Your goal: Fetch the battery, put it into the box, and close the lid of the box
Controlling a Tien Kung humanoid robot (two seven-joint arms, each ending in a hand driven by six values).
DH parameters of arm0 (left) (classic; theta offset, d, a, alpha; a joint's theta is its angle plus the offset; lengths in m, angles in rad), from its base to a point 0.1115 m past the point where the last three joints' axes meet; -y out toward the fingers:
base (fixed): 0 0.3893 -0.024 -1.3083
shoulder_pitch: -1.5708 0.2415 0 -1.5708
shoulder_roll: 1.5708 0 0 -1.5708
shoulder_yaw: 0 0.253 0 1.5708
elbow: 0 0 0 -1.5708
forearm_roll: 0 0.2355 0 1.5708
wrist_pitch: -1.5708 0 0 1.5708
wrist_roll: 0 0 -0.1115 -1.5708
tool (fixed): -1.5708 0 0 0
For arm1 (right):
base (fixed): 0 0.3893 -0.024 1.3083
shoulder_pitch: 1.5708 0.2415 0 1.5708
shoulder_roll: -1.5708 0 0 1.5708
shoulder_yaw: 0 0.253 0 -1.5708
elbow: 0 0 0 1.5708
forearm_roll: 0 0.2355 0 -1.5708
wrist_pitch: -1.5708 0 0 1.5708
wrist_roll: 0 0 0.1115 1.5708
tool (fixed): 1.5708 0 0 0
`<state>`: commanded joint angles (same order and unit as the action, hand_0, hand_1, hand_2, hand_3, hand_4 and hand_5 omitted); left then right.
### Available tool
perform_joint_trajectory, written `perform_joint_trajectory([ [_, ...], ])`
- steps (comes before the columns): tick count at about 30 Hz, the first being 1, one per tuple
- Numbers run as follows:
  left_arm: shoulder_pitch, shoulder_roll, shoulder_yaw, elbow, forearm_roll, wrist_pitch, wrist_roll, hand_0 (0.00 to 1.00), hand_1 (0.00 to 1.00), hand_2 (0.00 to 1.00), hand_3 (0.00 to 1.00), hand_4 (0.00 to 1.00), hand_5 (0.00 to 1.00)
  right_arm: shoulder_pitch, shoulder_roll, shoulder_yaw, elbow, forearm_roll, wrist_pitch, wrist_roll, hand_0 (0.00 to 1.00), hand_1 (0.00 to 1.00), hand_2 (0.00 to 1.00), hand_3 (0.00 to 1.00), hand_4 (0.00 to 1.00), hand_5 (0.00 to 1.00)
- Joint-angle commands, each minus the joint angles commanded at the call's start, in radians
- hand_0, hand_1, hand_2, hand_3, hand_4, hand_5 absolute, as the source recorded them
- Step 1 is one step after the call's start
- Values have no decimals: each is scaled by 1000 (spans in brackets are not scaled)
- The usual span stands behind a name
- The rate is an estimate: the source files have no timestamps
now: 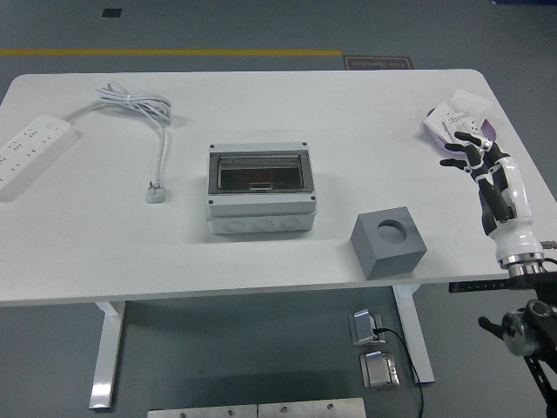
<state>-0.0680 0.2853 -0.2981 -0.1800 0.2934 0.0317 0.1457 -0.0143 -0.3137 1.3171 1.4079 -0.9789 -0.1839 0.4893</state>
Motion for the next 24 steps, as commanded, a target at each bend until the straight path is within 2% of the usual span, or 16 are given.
perform_joint_trajectory([
  [2, -2, 0, 6, 0, -8, 0, -3, 627, 701, 635, 591, 640, 144, 0, 7, -4, -5, 18, -8, -1, 603, 513, 601, 658, 994, 941],
  [5, -3, -2, 4, 0, -7, 1, -2, 627, 701, 635, 591, 640, 144, -10, 10, 7, -4, -29, -19, -30, 603, 513, 601, 658, 994, 941],
  [8, -3, -4, -1, 0, -3, 1, 0, 627, 700, 635, 594, 641, 144, -35, -6, 45, 8, -115, -19, -88, 610, 513, 601, 663, 986, 962],
  [11, -2, -4, -14, 0, 8, 1, 3, 627, 700, 635, 594, 641, 144, -70, -28, 93, 19, -179, 6, -134, 610, 513, 601, 663, 986, 962],
  [14, -2, -2, -24, 0, 16, 2, 5, 627, 700, 635, 595, 641, 146, -119, -66, 155, 37, -202, 66, -196, 609, 511, 604, 662, 983, 967],
  [17, -2, 1, -28, 0, 17, 2, 5, 627, 700, 635, 595, 641, 146, -170, -110, 212, 67, -175, 128, -256, 609, 511, 604, 662, 983, 967],
  [18, -3, 2, -28, 0, 17, 2, 4, 627, 700, 636, 596, 642, 146, -188, -124, 230, 79, -161, 151, -278, 409, 432, 557, 624, 986, 983],
  [23, -4, 8, -24, 0, 10, 2, 2, 627, 700, 636, 596, 642, 146, -271, -194, 243, 138, -80, 249, -358, 409, 432, 557, 624, 986, 983],
  [24, -5, 10, -23, 0, 9, 2, 1, 628, 700, 636, 598, 642, 149, -288, -206, 226, 151, -62, 261, -363, 361, 421, 538, 578, 996, 998],
])
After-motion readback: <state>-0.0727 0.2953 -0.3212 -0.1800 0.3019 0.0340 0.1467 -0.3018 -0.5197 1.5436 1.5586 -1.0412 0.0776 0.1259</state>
